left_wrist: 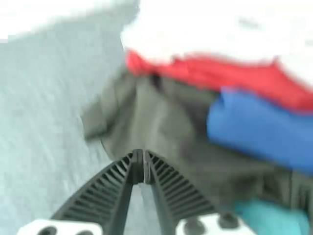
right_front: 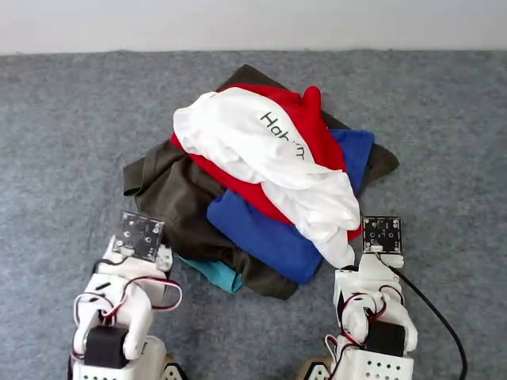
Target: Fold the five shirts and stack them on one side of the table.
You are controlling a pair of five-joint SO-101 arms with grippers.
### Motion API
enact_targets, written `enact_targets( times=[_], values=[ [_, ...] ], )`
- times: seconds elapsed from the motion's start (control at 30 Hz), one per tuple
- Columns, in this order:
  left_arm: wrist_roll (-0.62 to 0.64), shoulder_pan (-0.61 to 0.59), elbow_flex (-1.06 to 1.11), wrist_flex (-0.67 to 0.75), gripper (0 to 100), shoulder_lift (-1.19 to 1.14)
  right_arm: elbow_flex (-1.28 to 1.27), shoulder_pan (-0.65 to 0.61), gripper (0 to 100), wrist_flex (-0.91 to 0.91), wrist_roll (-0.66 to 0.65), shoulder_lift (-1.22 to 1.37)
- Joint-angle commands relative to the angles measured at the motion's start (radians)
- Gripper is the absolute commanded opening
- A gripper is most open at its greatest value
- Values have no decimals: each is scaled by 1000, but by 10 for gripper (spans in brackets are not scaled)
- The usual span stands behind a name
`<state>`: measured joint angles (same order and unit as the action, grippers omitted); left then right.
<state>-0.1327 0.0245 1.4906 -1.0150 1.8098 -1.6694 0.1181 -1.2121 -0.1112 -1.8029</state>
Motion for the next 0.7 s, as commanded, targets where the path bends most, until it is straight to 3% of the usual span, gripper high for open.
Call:
enact_targets(
  times=[0.0,0.13,0.33,0.53,0.67],
  values=[
    [-11,-5,-143,75,16,-21,-14,-10,11,16,-8,-1],
    [-14,-9,-275,14,18,-222,-14,-10,11,16,-8,-1],
    [-11,5,-624,2,19,-709,-14,-10,11,16,-8,-1],
    [-20,74,-908,-140,20,-1112,-14,-10,11,16,-8,-1],
    [-143,170,-1067,-189,108,-1284,-14,-10,11,16,-8,-1]
  ],
)
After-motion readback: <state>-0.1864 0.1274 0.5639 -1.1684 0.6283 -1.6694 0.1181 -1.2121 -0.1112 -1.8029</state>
